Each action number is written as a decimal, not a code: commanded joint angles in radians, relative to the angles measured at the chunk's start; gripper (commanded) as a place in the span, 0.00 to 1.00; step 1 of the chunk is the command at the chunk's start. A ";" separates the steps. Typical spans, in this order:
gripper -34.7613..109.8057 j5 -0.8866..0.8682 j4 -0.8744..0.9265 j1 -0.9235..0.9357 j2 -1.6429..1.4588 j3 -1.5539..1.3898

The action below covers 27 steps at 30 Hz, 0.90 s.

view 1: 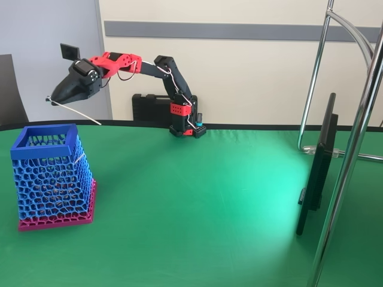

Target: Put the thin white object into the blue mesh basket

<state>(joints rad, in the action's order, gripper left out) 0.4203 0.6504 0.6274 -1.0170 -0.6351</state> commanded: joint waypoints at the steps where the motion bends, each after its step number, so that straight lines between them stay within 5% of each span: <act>1: 0.35 0.012 -0.034 0.012 -0.005 0.026; 27: 0.39 0.083 -0.066 0.057 0.100 0.097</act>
<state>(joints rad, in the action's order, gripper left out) 0.5231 0.5522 0.6995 -0.8621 -0.5952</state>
